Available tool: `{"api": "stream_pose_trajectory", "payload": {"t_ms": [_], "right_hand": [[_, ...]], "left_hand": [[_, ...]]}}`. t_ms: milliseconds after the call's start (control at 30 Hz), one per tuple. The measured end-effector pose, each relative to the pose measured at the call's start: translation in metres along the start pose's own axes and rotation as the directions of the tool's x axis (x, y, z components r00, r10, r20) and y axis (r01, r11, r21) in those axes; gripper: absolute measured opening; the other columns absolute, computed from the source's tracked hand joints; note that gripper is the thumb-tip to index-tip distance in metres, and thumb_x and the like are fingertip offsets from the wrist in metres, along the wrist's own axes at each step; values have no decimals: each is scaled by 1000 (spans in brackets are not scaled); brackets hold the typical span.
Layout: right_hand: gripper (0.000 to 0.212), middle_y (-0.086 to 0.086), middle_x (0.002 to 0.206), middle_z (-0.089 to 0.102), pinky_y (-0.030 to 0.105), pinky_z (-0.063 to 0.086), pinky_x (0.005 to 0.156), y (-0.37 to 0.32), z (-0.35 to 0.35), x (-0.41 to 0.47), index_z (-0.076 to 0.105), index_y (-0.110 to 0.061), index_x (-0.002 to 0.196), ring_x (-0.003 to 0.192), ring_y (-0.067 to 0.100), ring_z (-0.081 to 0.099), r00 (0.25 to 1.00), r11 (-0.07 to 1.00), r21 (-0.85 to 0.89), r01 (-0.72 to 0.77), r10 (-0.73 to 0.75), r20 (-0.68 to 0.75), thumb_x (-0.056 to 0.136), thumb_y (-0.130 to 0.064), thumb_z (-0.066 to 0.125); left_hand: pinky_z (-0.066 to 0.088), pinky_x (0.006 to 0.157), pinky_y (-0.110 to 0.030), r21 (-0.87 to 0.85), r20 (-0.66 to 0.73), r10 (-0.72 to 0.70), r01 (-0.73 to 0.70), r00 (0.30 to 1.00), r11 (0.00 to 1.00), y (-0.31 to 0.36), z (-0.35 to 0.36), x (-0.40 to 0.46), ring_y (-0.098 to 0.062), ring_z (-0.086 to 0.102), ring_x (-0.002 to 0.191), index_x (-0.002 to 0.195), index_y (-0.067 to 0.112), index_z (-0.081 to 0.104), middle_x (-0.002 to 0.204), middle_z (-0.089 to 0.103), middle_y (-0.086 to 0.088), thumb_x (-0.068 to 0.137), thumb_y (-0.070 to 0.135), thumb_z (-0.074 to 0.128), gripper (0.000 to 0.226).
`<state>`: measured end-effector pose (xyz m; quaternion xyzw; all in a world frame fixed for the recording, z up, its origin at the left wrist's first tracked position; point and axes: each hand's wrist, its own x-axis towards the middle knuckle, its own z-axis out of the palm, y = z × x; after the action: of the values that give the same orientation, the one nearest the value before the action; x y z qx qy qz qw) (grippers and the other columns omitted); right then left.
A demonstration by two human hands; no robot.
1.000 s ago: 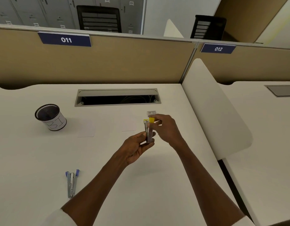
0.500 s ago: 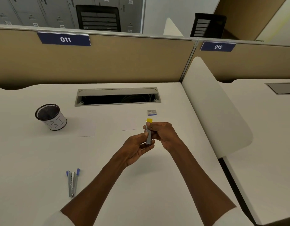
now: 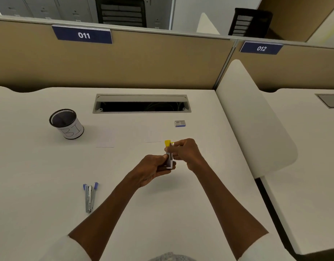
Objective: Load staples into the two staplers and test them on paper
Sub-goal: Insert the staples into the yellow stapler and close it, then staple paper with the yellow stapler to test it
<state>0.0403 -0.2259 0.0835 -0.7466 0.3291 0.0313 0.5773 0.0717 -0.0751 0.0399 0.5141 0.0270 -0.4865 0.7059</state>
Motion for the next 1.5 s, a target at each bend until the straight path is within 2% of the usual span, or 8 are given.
{"api": "stream_pose_trajectory", "payload": {"t_ms": [167, 300, 400, 633, 1033, 1267, 1433, 1500], "right_hand": [[40, 9, 82, 71, 31, 50, 65, 23, 28, -8, 66, -3, 81, 80, 27, 68, 988, 900, -436, -25, -43, -146, 61, -34, 81], [37, 7, 82, 62, 26, 36, 62, 47, 53, -22, 49, -10, 74, 80, 30, 62, 989, 873, -487, -13, -60, -133, 65, -31, 79], [40, 3, 75, 58, 26, 38, 59, 60, 69, -29, 39, -17, 63, 75, 31, 63, 991, 882, -472, -11, -55, -126, 67, -25, 78], [29, 9, 95, 69, 32, 52, 72, 74, 87, -30, 62, -7, 88, 88, 31, 66, 993, 840, -543, 15, -75, -89, 71, -25, 75], [43, 12, 105, 63, 31, 43, 71, 84, 85, -23, 55, -5, 99, 95, 32, 62, 996, 794, -608, 16, -69, -63, 74, -32, 78], [60, 16, 105, 63, 35, 45, 80, 70, 66, -1, 53, 0, 103, 101, 34, 61, 987, 820, -572, 21, -107, -117, 81, -53, 69], [46, 17, 110, 64, 37, 43, 91, 40, 47, 42, 56, 2, 114, 109, 30, 59, 966, 856, -493, 156, -238, -106, 89, -35, 66], [40, 15, 114, 63, 36, 43, 92, 31, 45, 57, 58, -1, 116, 110, 28, 59, 960, 856, -479, 195, -266, -85, 89, -29, 67]], "left_hand": [[54, 89, -34, 132, -404, 210, -170, 890, 976, -12, -27, 0, -24, 70, 99, 113, 2, 65, 110, 72, -15, 96, 14, 57, 23], [52, 97, -39, 339, -558, 353, -183, 751, 923, -18, -44, -2, -17, 68, 100, 114, 14, 67, 110, 72, -3, 99, 21, 51, 23], [50, 99, -42, 413, -583, 406, -174, 704, 894, -22, -48, -5, -15, 68, 99, 109, 21, 67, 105, 70, 3, 99, 18, 49, 21], [49, 101, -42, 435, -610, 403, -137, 683, 890, -30, -53, -9, -17, 67, 105, 116, 16, 69, 113, 71, -1, 99, 16, 49, 27], [47, 103, -43, 460, -624, 395, -92, 675, 883, -22, -50, -3, -24, 64, 110, 118, 13, 69, 116, 71, -6, 97, 19, 54, 26], [50, 92, -36, 466, -629, 409, -100, 662, 879, -7, -46, 11, -23, 64, 93, 99, 22, 72, 95, 71, -3, 94, 18, 55, 19], [43, 84, -30, 614, -564, 501, -72, 656, 786, 11, -45, 32, -24, 56, 84, 84, 19, 67, 84, 63, -3, 93, 9, 51, 21], [38, 88, -23, 675, -528, 528, -48, 665, 736, 18, -46, 41, -23, 62, 96, 96, 13, 71, 96, 70, -6, 94, 9, 55, 17]]}}
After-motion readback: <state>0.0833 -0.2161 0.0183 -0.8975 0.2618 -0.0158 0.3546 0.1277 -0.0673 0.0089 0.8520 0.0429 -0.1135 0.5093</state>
